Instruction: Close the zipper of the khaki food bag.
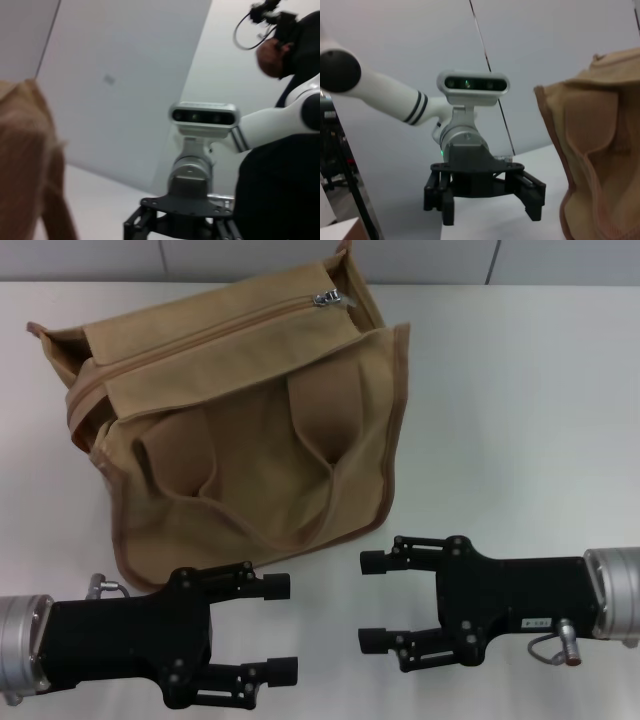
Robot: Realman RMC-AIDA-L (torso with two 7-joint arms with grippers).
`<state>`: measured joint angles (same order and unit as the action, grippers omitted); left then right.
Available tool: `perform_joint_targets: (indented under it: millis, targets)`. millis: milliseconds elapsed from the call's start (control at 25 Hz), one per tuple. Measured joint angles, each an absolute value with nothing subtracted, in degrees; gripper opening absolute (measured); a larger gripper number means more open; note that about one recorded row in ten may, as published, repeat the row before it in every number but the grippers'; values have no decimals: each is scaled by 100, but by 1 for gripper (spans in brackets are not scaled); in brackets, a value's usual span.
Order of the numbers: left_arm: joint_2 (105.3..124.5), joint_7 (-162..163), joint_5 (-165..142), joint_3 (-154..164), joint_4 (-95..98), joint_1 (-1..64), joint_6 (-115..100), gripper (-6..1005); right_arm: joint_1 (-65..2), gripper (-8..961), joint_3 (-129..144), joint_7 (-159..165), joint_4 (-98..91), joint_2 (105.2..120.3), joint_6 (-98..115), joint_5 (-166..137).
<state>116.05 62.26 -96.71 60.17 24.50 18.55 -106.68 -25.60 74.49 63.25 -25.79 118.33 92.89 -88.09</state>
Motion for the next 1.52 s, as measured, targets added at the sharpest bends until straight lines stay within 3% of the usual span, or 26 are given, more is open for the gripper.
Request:
perform_joint_targets:
  millis: [400,1520]
  targets:
    - [11567,6181,-9695,6041,2437,1846,-10358,834,-2561,811,7470,6213,-2566,11897,9068,-8868]
    - [11495,6173,-9817,5968,2434,1830,-10189,834,-2532,808,7435,5997,-2531,11909,9122,-8865]
